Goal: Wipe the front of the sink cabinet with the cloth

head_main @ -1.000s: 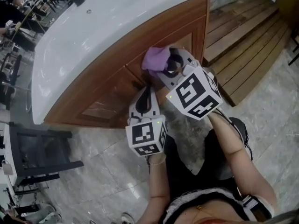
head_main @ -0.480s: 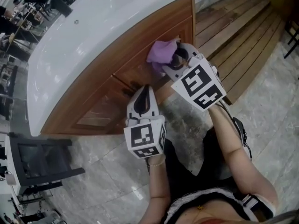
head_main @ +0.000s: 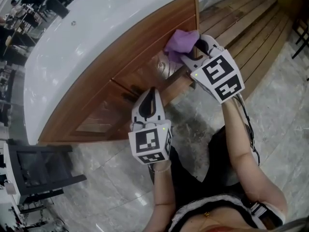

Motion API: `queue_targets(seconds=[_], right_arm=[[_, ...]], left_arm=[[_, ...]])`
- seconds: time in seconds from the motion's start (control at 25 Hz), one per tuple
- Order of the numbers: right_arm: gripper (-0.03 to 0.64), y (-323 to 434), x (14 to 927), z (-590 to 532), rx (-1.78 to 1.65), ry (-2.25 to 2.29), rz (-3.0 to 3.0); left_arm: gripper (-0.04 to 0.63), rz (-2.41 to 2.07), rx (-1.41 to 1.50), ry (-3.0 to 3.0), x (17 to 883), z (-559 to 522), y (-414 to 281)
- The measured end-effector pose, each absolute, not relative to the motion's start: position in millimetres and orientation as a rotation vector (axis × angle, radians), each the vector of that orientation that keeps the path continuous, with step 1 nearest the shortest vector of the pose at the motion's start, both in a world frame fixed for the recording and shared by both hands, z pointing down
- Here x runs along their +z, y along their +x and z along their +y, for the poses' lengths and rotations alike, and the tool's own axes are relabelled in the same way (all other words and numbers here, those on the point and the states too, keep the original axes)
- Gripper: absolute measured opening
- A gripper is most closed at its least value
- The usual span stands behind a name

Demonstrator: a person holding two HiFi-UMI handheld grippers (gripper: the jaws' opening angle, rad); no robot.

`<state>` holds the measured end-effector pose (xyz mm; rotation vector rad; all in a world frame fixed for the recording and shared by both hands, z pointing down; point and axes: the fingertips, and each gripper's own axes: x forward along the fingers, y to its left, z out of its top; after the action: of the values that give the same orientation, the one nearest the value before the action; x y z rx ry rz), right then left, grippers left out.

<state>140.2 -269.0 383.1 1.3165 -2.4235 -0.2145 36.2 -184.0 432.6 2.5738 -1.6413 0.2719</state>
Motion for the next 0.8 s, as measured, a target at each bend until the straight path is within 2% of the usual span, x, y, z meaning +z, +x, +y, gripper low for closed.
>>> queue_targets(seconds=[0.24, 0.8], right_arm=[[0.187, 171.2, 388.2, -280.8, -0.195, 1.420, -2.347], [0.186, 171.3, 391.7, -274.3, -0.216, 1.447, -2.385]], left_arm=[[0.000, -1.643, 0.279, 2.551, 440.6, -179.8, 28.4], [0.000, -1.677, 0.262, 2.499, 450.0, -171.3, 10.8]])
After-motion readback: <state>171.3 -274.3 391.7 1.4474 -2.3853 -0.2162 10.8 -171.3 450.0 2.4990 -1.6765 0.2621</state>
